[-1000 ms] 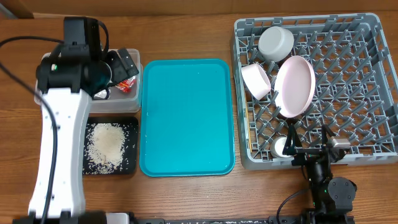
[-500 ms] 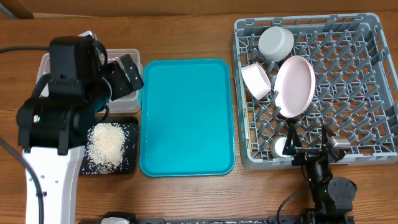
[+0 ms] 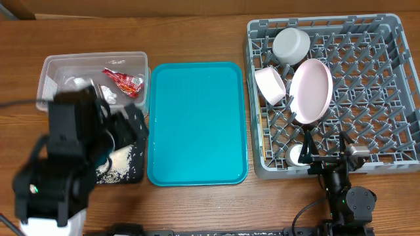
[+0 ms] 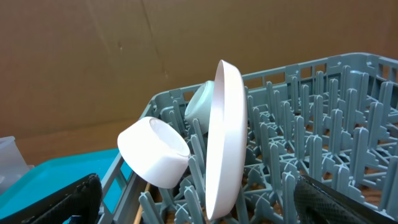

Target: Sort waste into correct bins and load items into the dishwasher

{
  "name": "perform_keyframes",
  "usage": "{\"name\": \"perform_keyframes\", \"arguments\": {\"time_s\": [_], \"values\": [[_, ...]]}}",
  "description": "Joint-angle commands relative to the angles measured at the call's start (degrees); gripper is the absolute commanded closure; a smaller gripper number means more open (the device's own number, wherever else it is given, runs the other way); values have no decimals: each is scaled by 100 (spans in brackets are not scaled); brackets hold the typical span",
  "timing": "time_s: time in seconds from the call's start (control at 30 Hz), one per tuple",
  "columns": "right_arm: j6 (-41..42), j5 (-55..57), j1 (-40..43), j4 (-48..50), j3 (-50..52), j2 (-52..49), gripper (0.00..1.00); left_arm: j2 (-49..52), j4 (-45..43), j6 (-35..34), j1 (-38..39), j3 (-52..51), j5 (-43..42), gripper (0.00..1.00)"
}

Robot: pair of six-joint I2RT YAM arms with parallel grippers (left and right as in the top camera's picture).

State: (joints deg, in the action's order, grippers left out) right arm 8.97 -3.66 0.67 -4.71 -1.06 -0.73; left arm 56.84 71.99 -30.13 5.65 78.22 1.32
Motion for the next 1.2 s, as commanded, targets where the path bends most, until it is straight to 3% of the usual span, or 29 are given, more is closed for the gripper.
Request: {"name": "perform_keyframes", "arguments": {"time_s": [0.0, 0.27, 0.6, 0.73, 0.87, 1.17], "values": [[-46, -31, 22, 28, 61, 57, 0, -643, -315, -505, 37, -914, 11, 0], [-46, -31, 22, 28, 61, 57, 0, -2236, -2006, -1274, 37, -3373, -227, 0], [-46, -31, 22, 28, 61, 57, 0, -3908, -6585, -1176, 37, -6092, -264, 0], [-46, -31, 22, 28, 61, 57, 0, -4339, -7919, -863, 37, -6828, -234, 0], [-46, -31, 22, 28, 61, 57, 0, -4780, -8476, -363, 37, -7316, -219, 0], [-46, -31, 22, 28, 61, 57, 0, -5630, -8067, 715, 39, -7796, -221, 0]]}}
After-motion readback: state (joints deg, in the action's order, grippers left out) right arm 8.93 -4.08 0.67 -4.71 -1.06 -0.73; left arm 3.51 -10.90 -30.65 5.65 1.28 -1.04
